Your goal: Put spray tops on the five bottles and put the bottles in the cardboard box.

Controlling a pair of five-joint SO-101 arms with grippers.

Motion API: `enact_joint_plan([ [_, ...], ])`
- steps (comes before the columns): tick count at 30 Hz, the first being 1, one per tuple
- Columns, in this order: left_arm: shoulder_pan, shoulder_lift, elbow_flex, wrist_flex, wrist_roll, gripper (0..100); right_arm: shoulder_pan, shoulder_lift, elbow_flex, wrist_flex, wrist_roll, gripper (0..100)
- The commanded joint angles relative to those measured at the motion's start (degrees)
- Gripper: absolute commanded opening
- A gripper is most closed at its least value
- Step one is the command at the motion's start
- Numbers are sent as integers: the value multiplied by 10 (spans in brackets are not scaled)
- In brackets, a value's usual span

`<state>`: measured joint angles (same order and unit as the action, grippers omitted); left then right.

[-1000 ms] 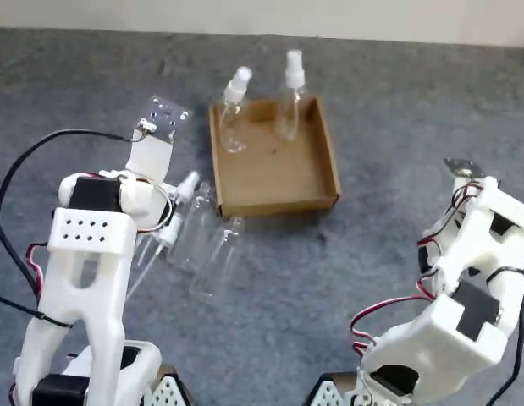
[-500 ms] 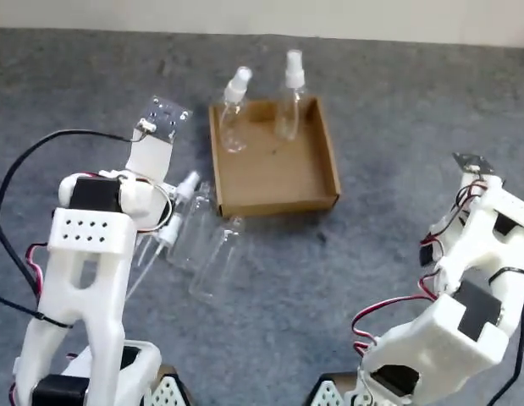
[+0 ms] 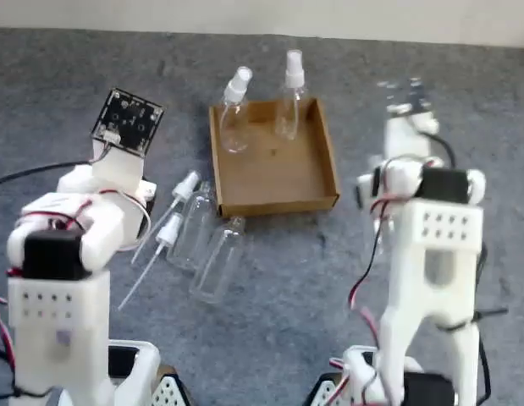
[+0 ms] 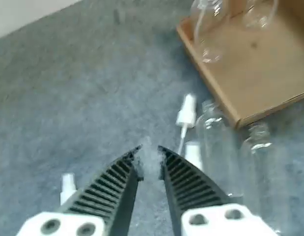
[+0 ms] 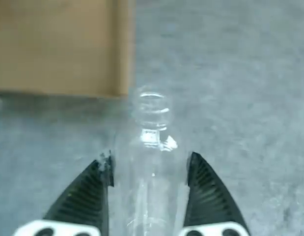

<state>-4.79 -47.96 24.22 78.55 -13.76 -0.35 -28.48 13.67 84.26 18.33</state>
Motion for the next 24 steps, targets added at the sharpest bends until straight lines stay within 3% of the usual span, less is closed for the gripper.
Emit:
enact_joint_plan([
  [1, -87, 105, -6, -43, -40, 8, -8, -58, 1, 44, 11, 4],
  [4, -159, 211, -23, -108, -46, 8, 22, -68, 0, 68, 54, 4],
  [7, -236, 322, -85, -123, -62, 33, 54, -69, 0, 102, 105, 4],
  [11, -335, 481, -222, -123, -155, 127, 99, -69, 2, 116, 162, 4],
  [13, -364, 561, -304, -120, -195, 123, 111, -69, 2, 116, 173, 4],
  [18, -382, 750, -495, -4, -294, 105, 112, -69, 3, 118, 174, 4],
  [24, -387, 940, -705, 66, -304, 105, 111, -69, 3, 136, 175, 4],
])
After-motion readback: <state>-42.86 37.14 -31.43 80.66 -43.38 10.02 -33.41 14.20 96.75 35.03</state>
